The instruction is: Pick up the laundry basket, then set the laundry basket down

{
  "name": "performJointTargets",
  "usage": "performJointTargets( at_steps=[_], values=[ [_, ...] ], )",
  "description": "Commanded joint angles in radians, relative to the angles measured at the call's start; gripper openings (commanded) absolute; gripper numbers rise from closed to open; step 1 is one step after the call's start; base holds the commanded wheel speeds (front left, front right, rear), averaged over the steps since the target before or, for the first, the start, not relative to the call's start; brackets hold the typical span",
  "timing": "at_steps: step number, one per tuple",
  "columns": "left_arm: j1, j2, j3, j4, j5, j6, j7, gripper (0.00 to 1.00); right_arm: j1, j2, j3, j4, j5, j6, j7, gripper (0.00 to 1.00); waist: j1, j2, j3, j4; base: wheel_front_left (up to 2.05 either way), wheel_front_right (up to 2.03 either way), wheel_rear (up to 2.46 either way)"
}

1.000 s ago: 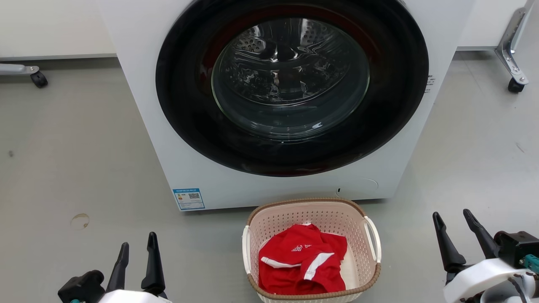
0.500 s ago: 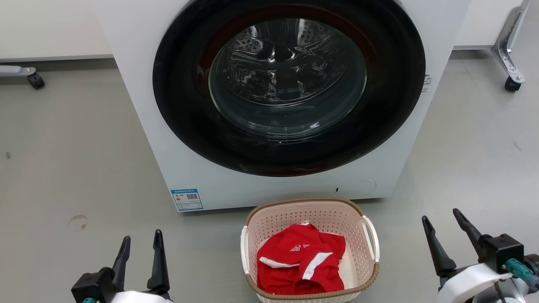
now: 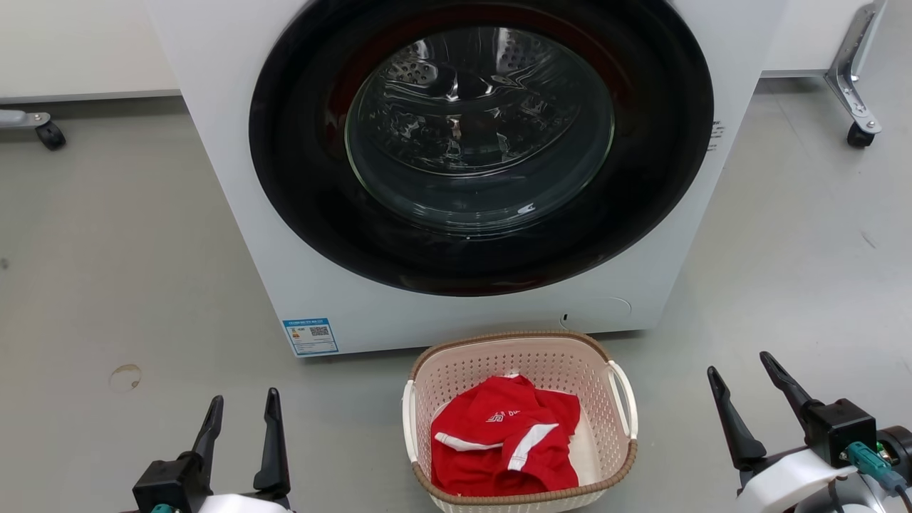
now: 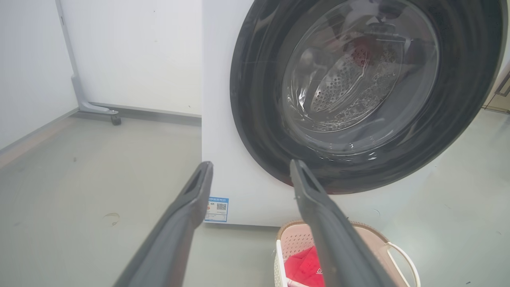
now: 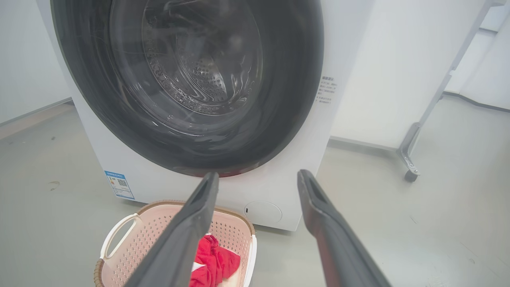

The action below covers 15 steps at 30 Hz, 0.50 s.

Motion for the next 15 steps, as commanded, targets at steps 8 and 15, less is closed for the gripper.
performJointTargets(
  at_steps=[8, 15],
  values=[
    [-0.017, 0.010, 0.036, -0.017, 0.011, -0.001, -0.014, 1.00, -0.032, -0.013, 0.018, -0.026, 0.018, 0.004, -0.014, 1.00, 0.0000, 0.0000, 0.002, 0.000, 0.00, 0.00, 0.00],
    [-0.017, 0.010, 0.031, -0.017, 0.009, -0.001, -0.014, 1.00, -0.031, -0.012, 0.019, -0.026, 0.012, 0.004, -0.014, 1.00, 0.0000, 0.0000, 0.003, 0.003, 0.00, 0.00, 0.00]
  ],
)
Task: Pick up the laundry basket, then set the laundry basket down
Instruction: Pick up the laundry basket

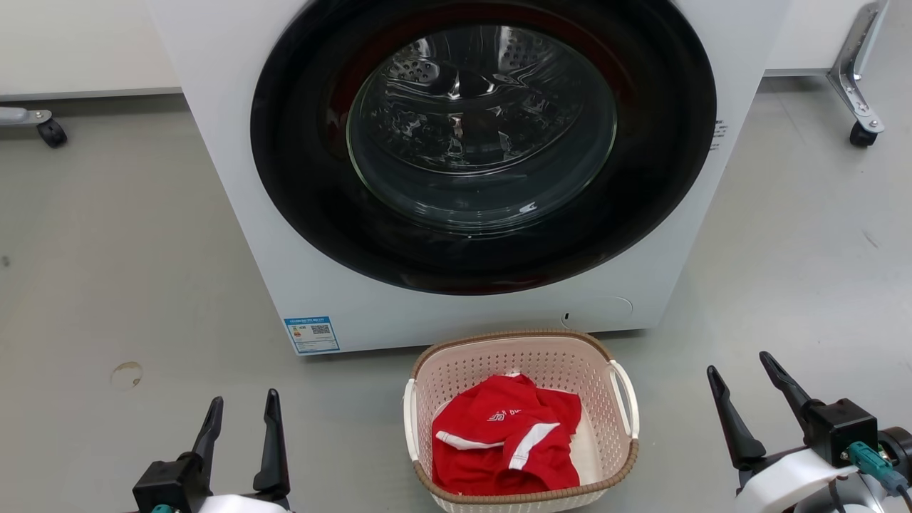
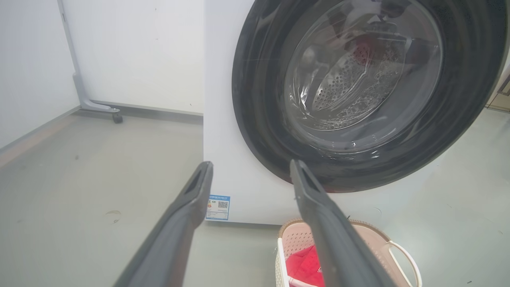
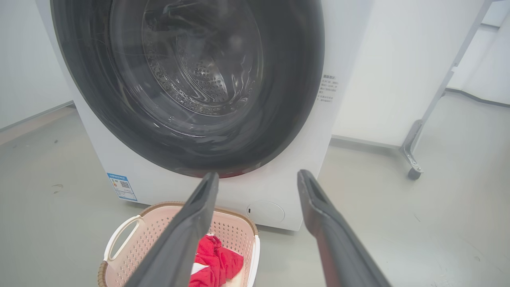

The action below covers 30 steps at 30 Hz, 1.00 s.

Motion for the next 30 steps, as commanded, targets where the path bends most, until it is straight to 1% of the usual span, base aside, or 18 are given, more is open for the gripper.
performJointTargets(
  at_steps=[1, 6, 12, 19, 28, 29, 30],
  values=[
    [-0.018, 0.010, 0.028, -0.022, 0.009, 0.000, -0.014, 1.00, -0.032, -0.015, 0.019, -0.026, -0.004, 0.004, -0.014, 1.00, 0.0000, 0.0000, 0.001, 0.001, 0.00, 0.00, 0.00],
    [-0.026, 0.010, 0.019, -0.029, 0.006, 0.006, -0.014, 1.00, -0.041, -0.015, 0.014, -0.031, -0.004, 0.004, -0.014, 1.00, 0.0000, 0.0000, 0.027, 0.002, 0.00, 0.00, 0.00],
    [-0.080, 0.010, -0.013, -0.040, -0.002, 0.027, -0.014, 1.00, -0.094, -0.016, -0.009, -0.040, -0.005, 0.004, -0.014, 1.00, 0.0000, 0.0000, 0.126, 0.006, 0.00, 0.00, 0.00],
    [-0.216, 0.010, -0.078, -0.027, -0.030, 0.075, -0.014, 1.00, -0.204, -0.038, -0.020, -0.025, 0.010, 0.004, -0.014, 1.00, 0.0000, 0.0000, 0.308, 0.020, 0.00, 0.00, 0.00],
    [-0.446, 0.010, -0.223, 0.070, -0.103, 0.144, -0.014, 1.00, -0.388, -0.090, -0.006, 0.060, 0.025, 0.004, -0.014, 1.00, 0.0000, 0.0000, 0.593, 0.039, 0.00, 0.00, 0.00],
    [-0.446, 0.010, -0.223, 0.070, -0.103, 0.144, -0.014, 1.00, -0.388, -0.090, -0.006, 0.060, 0.025, 0.004, -0.014, 1.00, 0.0000, 0.0000, 0.593, 0.039, 0.00, 0.00, 0.00],
    [-0.472, 0.010, -0.238, 0.081, -0.117, 0.154, -0.014, 1.00, -0.409, -0.094, 0.000, 0.067, 0.032, 0.004, -0.014, 1.00, 0.0000, 0.0000, 0.624, 0.042, 0.00, 0.00, 0.00]
  ],
)
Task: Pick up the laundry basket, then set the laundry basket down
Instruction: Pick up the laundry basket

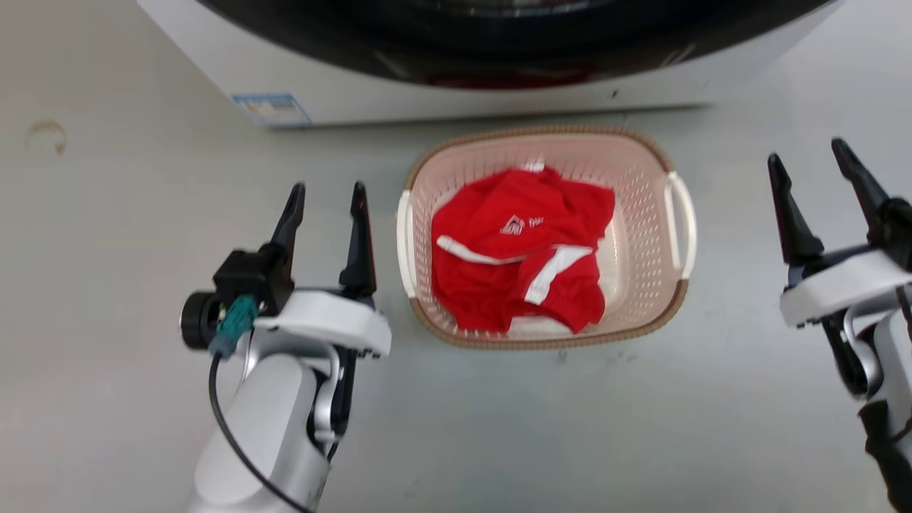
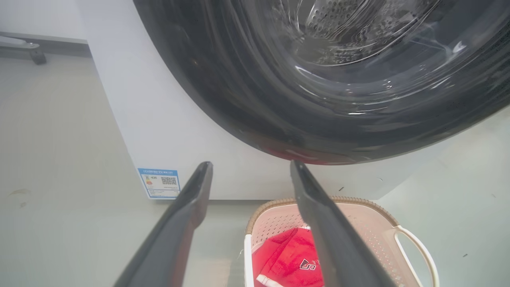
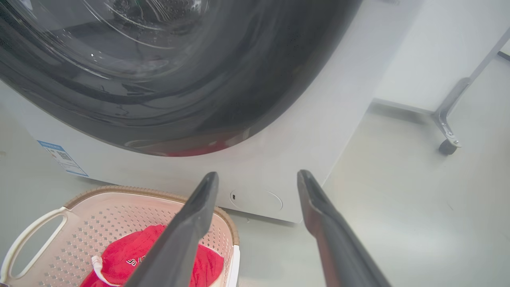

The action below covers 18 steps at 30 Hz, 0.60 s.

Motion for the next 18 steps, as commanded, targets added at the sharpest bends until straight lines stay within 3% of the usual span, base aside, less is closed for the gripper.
performJointTargets(
  at_steps=[1, 8, 18],
  values=[
    [-0.043, 0.013, 0.009, -0.005, -0.014, 0.013, -0.010, 1.00, -0.027, -0.020, 0.027, -0.009, 0.011, 0.004, -0.014, 1.00, 0.0000, 0.0000, 0.152, 0.018, 0.00, 0.00, 0.00],
    [-0.220, 0.013, -0.099, 0.077, -0.116, 0.064, -0.010, 1.00, -0.154, -0.057, 0.080, 0.030, 0.022, 0.004, -0.014, 1.00, 0.0000, 0.0000, 0.348, 0.033, 0.00, 0.00, 0.00],
    [-0.313, 0.013, -0.175, 0.156, -0.196, 0.073, -0.010, 1.00, -0.218, -0.043, 0.089, 0.089, 0.035, 0.004, -0.014, 1.00, 0.0000, 0.0000, 0.451, 0.028, 0.00, 0.00, 0.00]
  ],
)
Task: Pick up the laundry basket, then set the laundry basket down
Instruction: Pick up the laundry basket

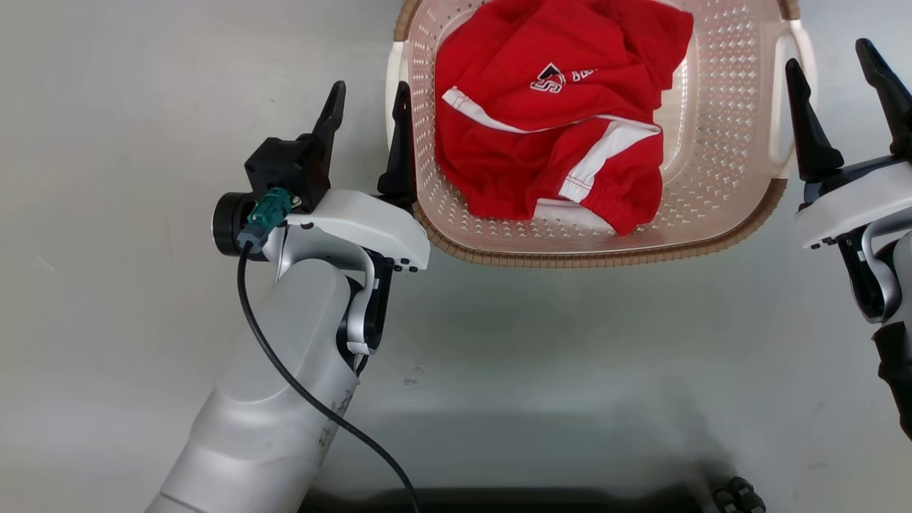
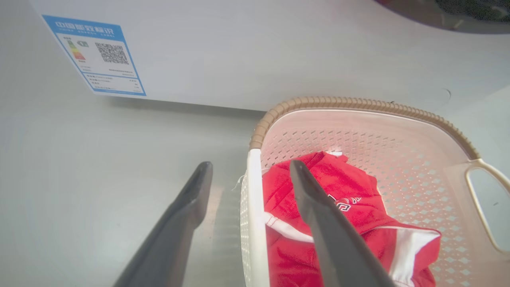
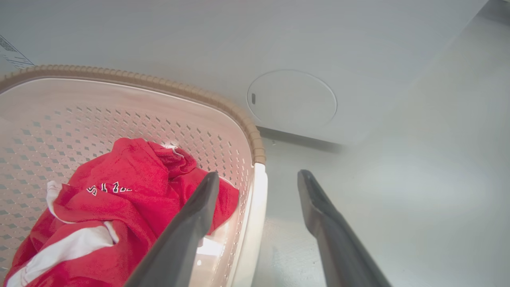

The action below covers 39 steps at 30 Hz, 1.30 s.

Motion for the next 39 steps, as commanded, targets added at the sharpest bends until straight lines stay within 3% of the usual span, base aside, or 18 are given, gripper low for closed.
performJointTargets(
  at_steps=[1, 20, 37, 38, 39],
  values=[
    [0.004, 0.019, 0.007, 0.000, -0.011, 0.011, -0.009, 1.00, 0.022, -0.002, 0.012, -0.004, 0.010, 0.004, -0.012, 1.00, 0.0000, 0.0000, 0.017, 0.002, 0.00, 0.00, 0.00],
    [-0.089, 0.019, -0.065, 0.116, -0.066, -0.023, -0.009, 1.00, -0.020, 0.029, 0.079, 0.071, 0.033, 0.004, -0.012, 1.00, 0.0000, 0.0000, 0.084, -0.011, 0.00, 0.00, 0.00],
    [-0.124, 0.019, -0.105, 0.154, -0.105, -0.007, -0.009, 1.00, -0.050, 0.039, 0.091, 0.089, 0.045, 0.004, -0.012, 1.00, 0.0000, 0.0000, 0.091, -0.024, 0.00, 0.00, 0.00],
    [-0.125, 0.019, -0.107, 0.154, -0.107, -0.007, -0.009, 0.97, -0.051, 0.039, 0.089, 0.089, 0.045, 0.004, -0.012, 1.00, 0.0000, 0.0000, 0.092, -0.025, 0.00, 0.00, 0.00],
    [-0.125, 0.019, -0.109, 0.155, -0.110, -0.008, -0.009, 0.82, -0.052, 0.039, 0.088, 0.090, 0.044, 0.004, -0.012, 1.00, 0.0000, 0.0000, 0.093, -0.027, 0.00, 0.00, 0.00]
  ],
)
